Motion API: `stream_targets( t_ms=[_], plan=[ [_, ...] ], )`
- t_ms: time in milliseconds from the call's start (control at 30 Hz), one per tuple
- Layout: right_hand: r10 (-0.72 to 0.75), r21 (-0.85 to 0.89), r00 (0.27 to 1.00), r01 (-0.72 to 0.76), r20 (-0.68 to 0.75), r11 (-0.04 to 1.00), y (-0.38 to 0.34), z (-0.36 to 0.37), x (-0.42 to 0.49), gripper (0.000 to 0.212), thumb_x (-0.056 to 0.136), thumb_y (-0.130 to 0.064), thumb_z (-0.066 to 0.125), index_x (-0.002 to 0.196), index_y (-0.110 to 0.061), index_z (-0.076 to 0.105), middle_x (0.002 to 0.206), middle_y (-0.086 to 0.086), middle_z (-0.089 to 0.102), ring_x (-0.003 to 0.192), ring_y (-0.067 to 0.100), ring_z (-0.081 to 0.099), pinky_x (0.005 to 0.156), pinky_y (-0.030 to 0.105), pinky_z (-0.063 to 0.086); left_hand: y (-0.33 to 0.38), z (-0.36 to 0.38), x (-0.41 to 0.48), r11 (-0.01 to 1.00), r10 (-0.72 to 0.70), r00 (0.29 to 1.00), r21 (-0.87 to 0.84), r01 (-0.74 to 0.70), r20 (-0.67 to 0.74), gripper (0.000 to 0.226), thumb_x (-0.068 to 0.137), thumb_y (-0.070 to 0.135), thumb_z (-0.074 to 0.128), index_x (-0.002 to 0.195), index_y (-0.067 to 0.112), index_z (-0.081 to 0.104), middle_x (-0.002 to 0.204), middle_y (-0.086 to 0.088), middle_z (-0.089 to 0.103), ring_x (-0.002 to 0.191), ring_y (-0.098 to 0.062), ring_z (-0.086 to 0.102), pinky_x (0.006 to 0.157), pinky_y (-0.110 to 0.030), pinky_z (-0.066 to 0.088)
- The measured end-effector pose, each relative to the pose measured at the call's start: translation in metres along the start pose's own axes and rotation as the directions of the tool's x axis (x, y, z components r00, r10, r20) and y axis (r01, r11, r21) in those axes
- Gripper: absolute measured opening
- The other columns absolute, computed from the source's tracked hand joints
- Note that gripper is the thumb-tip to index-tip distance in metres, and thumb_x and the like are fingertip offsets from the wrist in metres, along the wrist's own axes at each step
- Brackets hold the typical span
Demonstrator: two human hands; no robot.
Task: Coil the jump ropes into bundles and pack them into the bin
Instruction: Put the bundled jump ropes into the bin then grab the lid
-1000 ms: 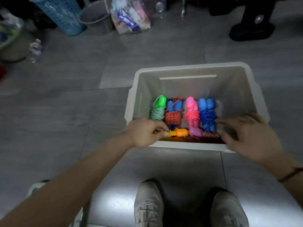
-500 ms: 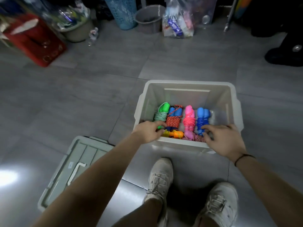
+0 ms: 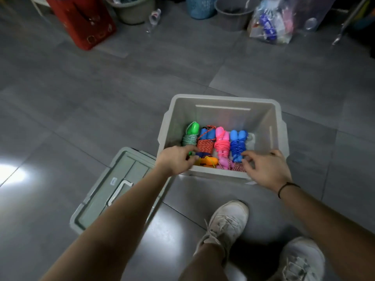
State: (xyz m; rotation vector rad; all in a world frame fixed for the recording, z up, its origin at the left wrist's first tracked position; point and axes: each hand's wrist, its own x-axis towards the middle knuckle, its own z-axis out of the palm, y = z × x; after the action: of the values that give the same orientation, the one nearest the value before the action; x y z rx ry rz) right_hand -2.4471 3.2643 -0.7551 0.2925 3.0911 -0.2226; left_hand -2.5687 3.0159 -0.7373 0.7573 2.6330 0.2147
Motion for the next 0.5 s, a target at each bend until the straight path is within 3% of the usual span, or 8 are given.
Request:
stream_targets(
  t_ms=[367, 500],
  plan=[
    [-0.149, -0.015, 0.987, 0.150, 0.063, 0.989, 0.016, -0.008, 0.029, 0.030, 0.094, -0.033, 0.046, 0.121, -0.032, 0.061, 0.081, -0.002, 0.075, 0.085, 0.018, 0.069, 0.090, 0.033, 0.028, 0.011, 0.010, -0.009, 0.990, -0.081, 0.996, -0.114, 0.077, -0.032, 0.036, 0.091, 0.047, 0.042, 0.125, 0.037, 0.049, 0.112, -0.010, 0.067, 0.101, -0.033, 0.063, 0.078, -0.036, 0.048],
    [-0.196, -0.082, 0.978, 0.201, 0.066, 0.976, 0.035, 0.000, 0.041, 0.045, 0.091, -0.049, 0.028, 0.118, -0.035, 0.062, 0.078, -0.006, 0.075, 0.080, 0.016, 0.070, 0.085, 0.032, 0.032, 0.016, 0.023, -0.011, 0.987, -0.093, 0.990, -0.137, 0.078, -0.105, 0.033, 0.091, 0.044, 0.042, 0.121, 0.034, 0.051, 0.104, -0.010, 0.068, 0.094, -0.034, 0.065, 0.071, -0.036, 0.048]
  ],
)
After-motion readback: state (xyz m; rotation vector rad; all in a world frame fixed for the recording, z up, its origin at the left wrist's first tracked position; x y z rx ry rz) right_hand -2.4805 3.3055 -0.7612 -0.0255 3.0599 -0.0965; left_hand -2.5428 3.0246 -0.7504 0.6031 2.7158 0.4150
